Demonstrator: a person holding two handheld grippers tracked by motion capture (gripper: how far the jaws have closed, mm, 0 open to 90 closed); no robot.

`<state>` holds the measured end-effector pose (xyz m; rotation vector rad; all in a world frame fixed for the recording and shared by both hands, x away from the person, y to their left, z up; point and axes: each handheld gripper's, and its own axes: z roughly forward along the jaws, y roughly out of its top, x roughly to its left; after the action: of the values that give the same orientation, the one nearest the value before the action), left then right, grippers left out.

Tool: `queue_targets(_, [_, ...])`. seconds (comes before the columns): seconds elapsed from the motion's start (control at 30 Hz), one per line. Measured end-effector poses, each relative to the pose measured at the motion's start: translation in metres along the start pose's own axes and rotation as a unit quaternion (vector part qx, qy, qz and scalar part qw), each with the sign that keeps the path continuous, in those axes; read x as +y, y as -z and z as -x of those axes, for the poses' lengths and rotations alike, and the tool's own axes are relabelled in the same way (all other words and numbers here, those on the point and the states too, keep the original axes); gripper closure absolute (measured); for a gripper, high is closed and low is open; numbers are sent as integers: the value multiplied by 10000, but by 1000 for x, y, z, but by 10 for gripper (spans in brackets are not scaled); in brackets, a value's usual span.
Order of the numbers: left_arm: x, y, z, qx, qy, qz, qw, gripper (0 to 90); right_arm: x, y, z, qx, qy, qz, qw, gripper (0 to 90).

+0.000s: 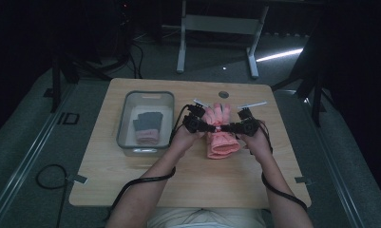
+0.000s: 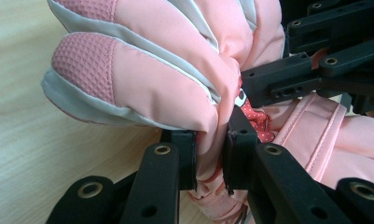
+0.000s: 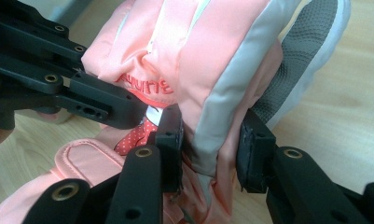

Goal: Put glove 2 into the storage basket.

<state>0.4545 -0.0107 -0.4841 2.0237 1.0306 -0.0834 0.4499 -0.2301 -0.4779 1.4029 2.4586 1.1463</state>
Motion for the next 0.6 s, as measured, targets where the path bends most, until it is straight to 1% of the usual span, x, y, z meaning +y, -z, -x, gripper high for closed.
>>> queue_targets(0.1, [3, 7, 5, 92, -92, 24, 9999, 778, 4, 6, -3, 22, 50, 89, 9999, 661])
queue_targets(0.17, [5, 12, 8, 158, -146, 27, 9998, 778, 7, 10, -7, 29, 126, 106, 9999, 661])
queue_targets(0.3, [8, 25, 11, 299, -235, 72, 9993, 777, 14, 12, -14, 85, 192, 184, 9996, 661])
queue_targets(0.47, [11, 43, 12, 417, -322, 126, 9985, 777, 24, 15, -24, 188, 332, 280, 9989, 660])
queue_targets(0.53, [11, 50, 11, 447, -307, 182, 9984, 777, 29, 15, -29, 196, 395, 294, 9986, 660])
queue_targets(0.6, [11, 57, 11, 500, -335, 208, 9980, 777, 34, 15, -34, 217, 461, 327, 9982, 660])
